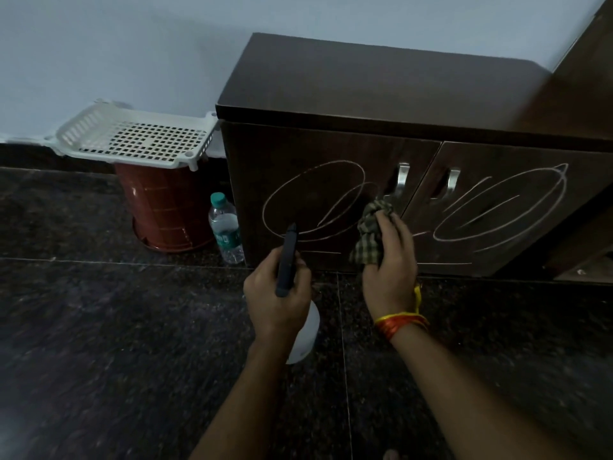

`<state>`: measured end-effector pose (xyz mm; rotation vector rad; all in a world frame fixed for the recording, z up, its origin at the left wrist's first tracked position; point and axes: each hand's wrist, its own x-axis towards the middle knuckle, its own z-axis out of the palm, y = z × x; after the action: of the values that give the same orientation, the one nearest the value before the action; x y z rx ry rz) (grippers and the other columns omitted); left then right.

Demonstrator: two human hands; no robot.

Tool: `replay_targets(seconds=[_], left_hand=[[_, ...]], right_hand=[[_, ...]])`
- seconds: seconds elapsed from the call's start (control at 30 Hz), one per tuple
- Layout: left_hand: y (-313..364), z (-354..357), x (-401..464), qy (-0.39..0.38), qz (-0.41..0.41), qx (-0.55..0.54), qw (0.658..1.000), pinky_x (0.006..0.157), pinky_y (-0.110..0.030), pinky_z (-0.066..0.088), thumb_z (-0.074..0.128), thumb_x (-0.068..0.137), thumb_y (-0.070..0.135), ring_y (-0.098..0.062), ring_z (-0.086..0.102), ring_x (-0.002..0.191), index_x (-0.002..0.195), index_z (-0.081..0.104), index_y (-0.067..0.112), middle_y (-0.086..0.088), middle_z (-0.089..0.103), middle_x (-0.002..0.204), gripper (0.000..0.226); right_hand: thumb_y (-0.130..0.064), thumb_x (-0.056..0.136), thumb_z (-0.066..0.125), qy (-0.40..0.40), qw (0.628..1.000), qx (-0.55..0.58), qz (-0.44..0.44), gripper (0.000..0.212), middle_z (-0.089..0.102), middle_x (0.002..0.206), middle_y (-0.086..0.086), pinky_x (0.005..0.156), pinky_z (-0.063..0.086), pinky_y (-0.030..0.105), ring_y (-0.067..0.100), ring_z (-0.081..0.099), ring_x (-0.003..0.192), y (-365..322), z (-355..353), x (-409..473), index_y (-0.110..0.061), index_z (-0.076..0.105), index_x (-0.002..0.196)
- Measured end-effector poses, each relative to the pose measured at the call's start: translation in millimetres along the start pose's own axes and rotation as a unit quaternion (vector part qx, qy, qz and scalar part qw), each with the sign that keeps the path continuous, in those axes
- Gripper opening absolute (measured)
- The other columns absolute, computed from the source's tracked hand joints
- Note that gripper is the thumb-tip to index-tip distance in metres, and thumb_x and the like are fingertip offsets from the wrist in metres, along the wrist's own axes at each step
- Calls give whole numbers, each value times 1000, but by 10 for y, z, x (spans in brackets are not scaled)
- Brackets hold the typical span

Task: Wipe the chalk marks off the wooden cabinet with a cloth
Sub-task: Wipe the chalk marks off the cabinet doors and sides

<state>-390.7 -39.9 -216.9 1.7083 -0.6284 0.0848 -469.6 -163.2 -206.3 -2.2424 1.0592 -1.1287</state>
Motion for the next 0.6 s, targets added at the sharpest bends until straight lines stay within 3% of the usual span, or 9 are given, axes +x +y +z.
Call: replay_targets(seconds=[0.13, 0.27, 0.37, 0.5, 0.6], left_hand=[[-13, -7, -16, 4, -2, 0, 1000, 47, -42, 34, 48, 86, 41, -28, 39, 47, 67, 45, 37, 3, 39, 51, 19], [-91, -38, -50, 3, 0, 2, 1000, 45, -26, 29, 49, 85, 39, -29, 42, 50, 66, 45, 36, 3, 40, 49, 19], [-204, -73, -99, 12, -20, 13, 1000, 44, -25, 28, 51, 84, 35, -30, 43, 50, 63, 50, 23, -4, 42, 49, 24], [-297, -131, -127, 24, -50, 23, 998, 43, -19, 26, 53, 83, 29, -19, 41, 46, 60, 43, 28, 2, 38, 47, 26], [-370, -187, -147, 27, -75, 37, 996, 43, -18, 25, 53, 81, 24, -15, 39, 44, 59, 44, 21, 1, 37, 47, 24]], right_hand=[[15, 79, 50, -1, 999, 23, 36, 62, 43, 140, 12, 105, 24, 13, 22, 40, 131, -10, 48, -156, -10, 47, 135], [15, 78, 52, 0, 995, 50, 89, 58, 48, 135, 13, 103, 29, 18, 23, 45, 126, 27, 98, -282, -7, 50, 132], [12, 80, 53, 5, 993, 50, 106, 52, 51, 132, 14, 102, 31, 19, 25, 48, 123, 86, 105, -323, -4, 52, 129], [10, 81, 54, 1, 990, 45, 131, 49, 51, 132, 15, 100, 32, 19, 26, 49, 122, 103, 115, -327, -4, 53, 128], [12, 80, 53, -1, 989, 44, 144, 52, 50, 132, 14, 99, 31, 18, 27, 48, 123, 96, 122, -327, -5, 53, 129]])
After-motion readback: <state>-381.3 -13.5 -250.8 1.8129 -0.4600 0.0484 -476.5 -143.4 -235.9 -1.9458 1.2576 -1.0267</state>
